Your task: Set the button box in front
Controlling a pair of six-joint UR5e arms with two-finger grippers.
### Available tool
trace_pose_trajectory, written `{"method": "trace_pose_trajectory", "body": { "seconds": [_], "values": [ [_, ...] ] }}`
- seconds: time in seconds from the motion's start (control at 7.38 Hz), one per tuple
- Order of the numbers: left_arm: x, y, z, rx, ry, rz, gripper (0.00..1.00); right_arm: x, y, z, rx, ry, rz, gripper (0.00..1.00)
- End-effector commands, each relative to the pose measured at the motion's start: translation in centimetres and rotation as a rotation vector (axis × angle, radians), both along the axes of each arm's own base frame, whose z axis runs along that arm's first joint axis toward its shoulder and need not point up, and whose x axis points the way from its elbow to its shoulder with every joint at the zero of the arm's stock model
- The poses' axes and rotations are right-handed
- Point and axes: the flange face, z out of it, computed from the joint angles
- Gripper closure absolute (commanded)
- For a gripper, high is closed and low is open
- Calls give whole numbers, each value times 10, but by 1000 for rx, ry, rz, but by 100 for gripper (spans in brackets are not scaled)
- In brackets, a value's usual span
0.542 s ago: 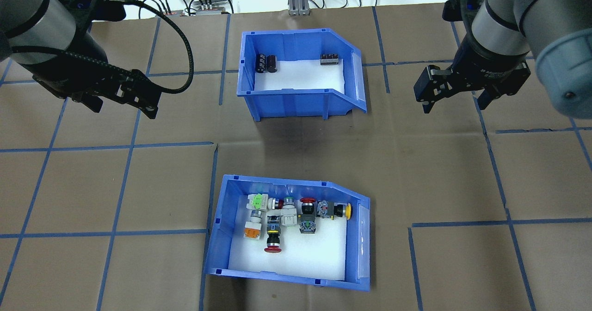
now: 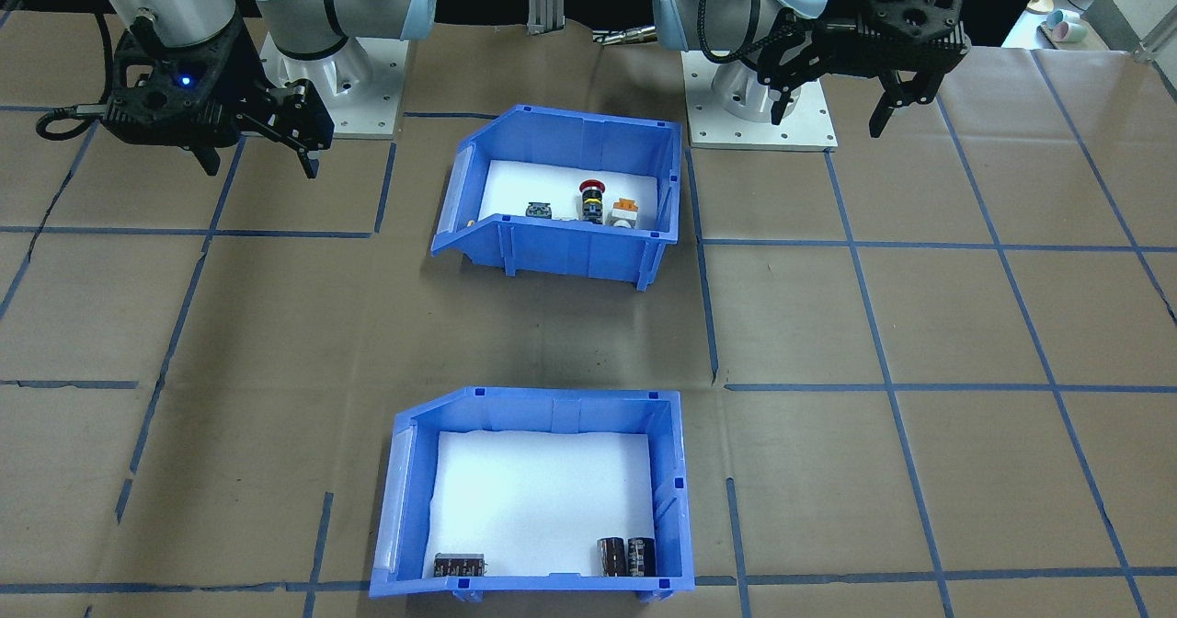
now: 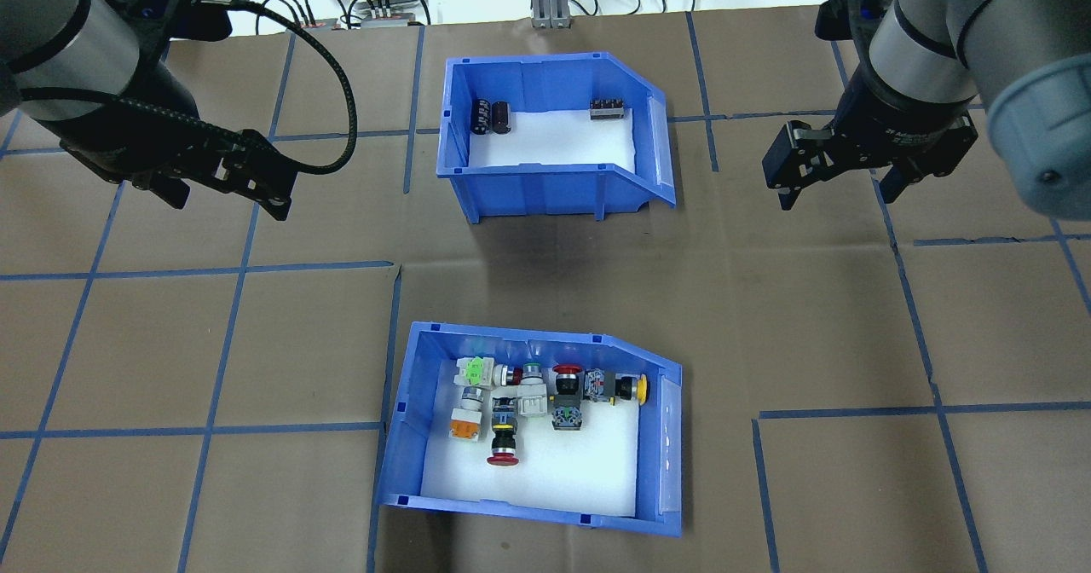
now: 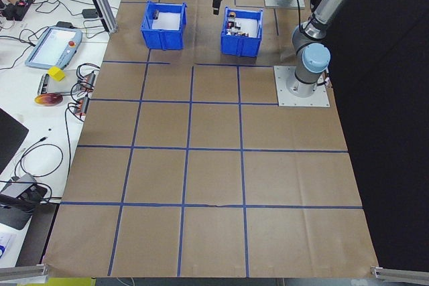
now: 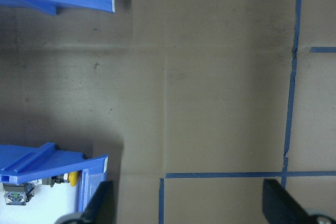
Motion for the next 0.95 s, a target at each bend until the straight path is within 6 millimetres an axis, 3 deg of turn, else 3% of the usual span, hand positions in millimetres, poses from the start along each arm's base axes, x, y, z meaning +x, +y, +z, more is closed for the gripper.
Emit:
{"method": "trace_pose_trajectory", "body": {
  "seconds": [0.0, 0.41, 0.68, 0.81],
  "values": [
    [-1, -2, -2, 4, 10, 1, 1, 0, 0, 0, 1, 3, 3, 0],
    [0, -15, -22, 40, 6, 3, 1, 0, -1, -2, 4, 6, 36, 0],
    [-1, -13, -23, 49, 12, 74, 1, 1, -16, -14, 27, 2, 109, 0],
    [-3, -10, -22, 46, 23, 205, 1, 2, -31, -23, 37, -5, 112, 0]
  ]
}}
